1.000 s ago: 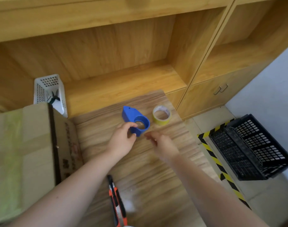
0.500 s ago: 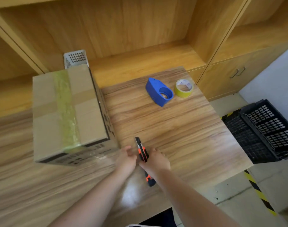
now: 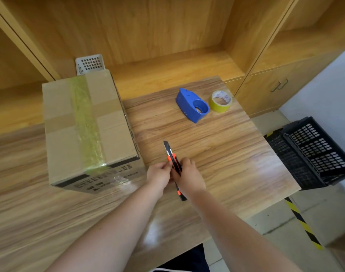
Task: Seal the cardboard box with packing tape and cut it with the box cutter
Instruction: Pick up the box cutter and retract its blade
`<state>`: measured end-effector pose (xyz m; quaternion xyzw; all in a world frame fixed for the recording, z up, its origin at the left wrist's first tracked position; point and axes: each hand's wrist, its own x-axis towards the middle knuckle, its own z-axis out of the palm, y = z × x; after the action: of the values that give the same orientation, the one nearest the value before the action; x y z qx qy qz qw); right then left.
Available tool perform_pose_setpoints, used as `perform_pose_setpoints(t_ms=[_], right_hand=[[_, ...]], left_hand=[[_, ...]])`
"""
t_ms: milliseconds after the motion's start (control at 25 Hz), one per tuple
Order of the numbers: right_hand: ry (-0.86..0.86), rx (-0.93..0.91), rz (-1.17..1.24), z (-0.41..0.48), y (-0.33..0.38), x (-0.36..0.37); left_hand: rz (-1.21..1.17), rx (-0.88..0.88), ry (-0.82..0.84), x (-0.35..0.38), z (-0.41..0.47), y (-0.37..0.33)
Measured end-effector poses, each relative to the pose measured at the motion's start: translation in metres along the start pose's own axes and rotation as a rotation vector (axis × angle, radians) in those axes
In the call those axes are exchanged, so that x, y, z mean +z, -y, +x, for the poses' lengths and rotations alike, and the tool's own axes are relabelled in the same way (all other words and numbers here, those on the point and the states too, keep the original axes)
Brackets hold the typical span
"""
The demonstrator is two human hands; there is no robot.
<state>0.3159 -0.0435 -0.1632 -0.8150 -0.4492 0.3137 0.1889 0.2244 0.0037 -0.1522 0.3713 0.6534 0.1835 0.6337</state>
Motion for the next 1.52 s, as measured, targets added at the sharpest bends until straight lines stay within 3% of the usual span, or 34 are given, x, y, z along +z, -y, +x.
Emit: perform_pose_setpoints(t_ms=[80, 200, 400, 560, 800, 1000, 1240, 1320, 1440, 1520], right_hand=[[0.015, 0.017, 0.218, 0.003, 0.004, -0.015], [0.194, 0.111, 0.749, 0.003, 0.02, -0.039], [0.193, 0.16, 0.98, 0.009, 0.055, -0.088], [0.19, 0.229, 0.869, 0.025, 0.078, -0.117], [0.319, 0.105, 0.9, 0.056, 0.076, -0.123], [0.577, -0.105, 1.062, 0.082, 0.055, -0.125], [0.879, -0.098, 1.036, 0.126, 0.027, -0.113], [0.838, 0.036, 0.891, 0.138, 0.019, -0.099], [0.543, 0.216, 0.587, 0.151, 0.012, -0.074], [0.392, 0.218, 0.589, 0.162, 0.009, -0.065]], left_hand=[[-0.055, 0.047, 0.035, 0.001, -0.002, -0.012], [-0.092, 0.142, 0.04, 0.006, -0.013, -0.041], [-0.215, 0.167, 0.06, 0.015, -0.038, -0.1], [-0.303, 0.169, 0.082, 0.01, -0.046, -0.13], [-0.338, 0.1, 0.043, 0.013, -0.024, -0.151], [-0.365, 0.047, 0.001, 0.02, 0.005, -0.166], [-0.353, -0.084, -0.083, 0.031, 0.053, -0.158], [-0.339, -0.121, -0.154, 0.033, 0.072, -0.152], [-0.356, -0.142, -0.241, 0.043, 0.104, -0.147], [-0.353, -0.143, -0.305, 0.052, 0.125, -0.146]])
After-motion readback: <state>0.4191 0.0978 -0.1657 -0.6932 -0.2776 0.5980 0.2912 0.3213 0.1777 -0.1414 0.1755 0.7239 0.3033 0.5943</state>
